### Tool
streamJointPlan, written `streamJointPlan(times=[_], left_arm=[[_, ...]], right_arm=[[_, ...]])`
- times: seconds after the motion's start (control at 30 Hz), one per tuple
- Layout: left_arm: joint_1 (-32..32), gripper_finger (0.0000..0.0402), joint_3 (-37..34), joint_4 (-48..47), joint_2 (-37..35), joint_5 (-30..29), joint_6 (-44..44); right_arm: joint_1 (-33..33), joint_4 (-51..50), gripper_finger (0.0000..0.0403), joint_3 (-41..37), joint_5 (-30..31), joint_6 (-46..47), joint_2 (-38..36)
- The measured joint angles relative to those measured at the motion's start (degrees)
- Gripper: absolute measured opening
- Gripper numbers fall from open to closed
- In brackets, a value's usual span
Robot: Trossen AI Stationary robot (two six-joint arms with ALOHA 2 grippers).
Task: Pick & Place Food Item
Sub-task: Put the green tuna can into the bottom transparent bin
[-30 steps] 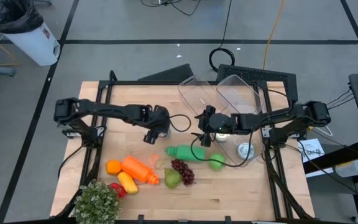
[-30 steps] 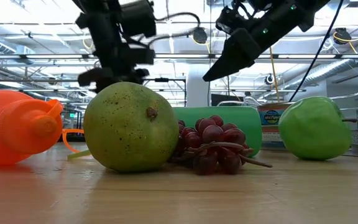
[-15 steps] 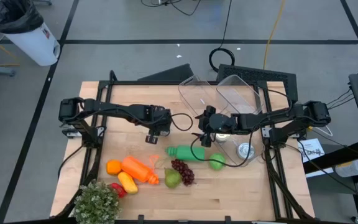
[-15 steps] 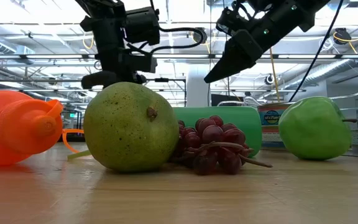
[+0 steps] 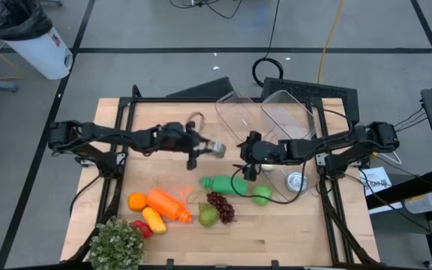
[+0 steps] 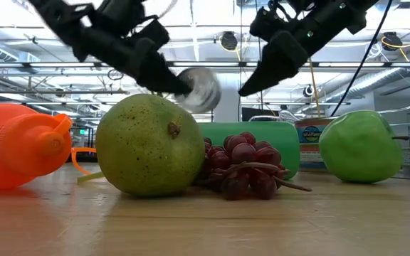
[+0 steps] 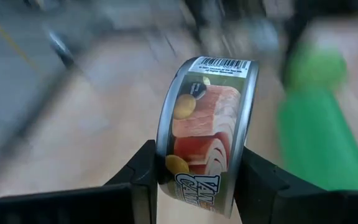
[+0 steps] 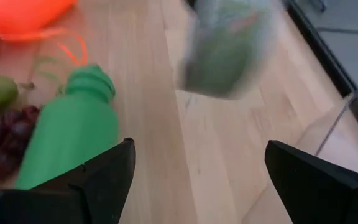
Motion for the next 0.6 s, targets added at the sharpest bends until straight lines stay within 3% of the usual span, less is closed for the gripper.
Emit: streamJointPlan(times=[0.07,0.17,0.4,0.6], left_arm=[[0.06,0.0130,-3.49,10.77,-0.02,-0.11,-0.16],[-1.08,0.0130,-6.03,17.97,0.21,0.22,0.40],[-2.91,0.0130,-6.26,18.68,0.28,-1.76,0.57],[-4.37,0.0130,-6.23,19.94,0.28,-2.65,0.53]], right_arm=[[-0.01,1.71,0.0338,0.00,0.01,0.09,-0.02],[-0.06,6.67,0.0338,-0.91,0.07,0.92,-0.03],[-0.44,28.36,0.0338,-6.77,-1.34,1.16,0.21],[-0.54,34.34,0.0333,-7.27,-3.03,1.36,4.33]])
